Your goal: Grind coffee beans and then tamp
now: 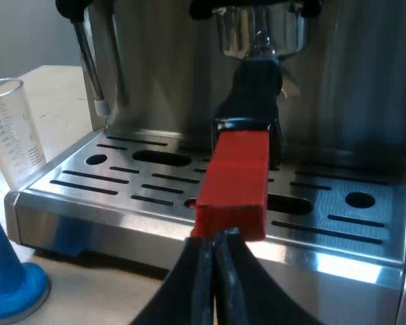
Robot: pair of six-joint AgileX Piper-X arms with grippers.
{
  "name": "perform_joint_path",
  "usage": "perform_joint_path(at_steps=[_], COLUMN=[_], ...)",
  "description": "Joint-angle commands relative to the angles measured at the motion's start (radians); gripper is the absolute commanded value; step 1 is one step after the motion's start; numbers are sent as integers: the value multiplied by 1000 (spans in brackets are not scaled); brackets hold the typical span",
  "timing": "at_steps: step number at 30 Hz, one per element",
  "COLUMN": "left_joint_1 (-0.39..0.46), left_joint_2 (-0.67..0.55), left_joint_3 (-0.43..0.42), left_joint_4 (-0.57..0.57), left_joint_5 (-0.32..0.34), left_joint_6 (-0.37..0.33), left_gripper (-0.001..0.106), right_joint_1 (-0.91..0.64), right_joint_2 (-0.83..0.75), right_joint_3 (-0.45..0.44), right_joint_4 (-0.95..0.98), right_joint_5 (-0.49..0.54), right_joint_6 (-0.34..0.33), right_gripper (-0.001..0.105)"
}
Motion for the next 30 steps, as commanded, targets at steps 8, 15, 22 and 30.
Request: perform_joint_path(at_steps=[8, 15, 22, 30], left_joint_1=[-4, -4, -4, -4], left_joint_2=[0, 0, 0, 0], left_joint_3=[-1, -1, -1, -1], left_joint_4=[-4, -4, -1, -1], left_joint_5=[14, 14, 14, 14], left_joint_6=[2, 2, -3, -3], left_gripper=[82, 82, 82, 82], right_joint_1=[0, 0, 0, -39], right_joint_2=[48, 104, 134, 134], right_joint_3=[-20, -58, -67, -97], right_joint_4=[-65, -68, -73, -107], right_joint_5=[38, 38, 80, 52], right_joint_6=[-11, -11, -11, -11], right_gripper=[0, 0, 0, 0])
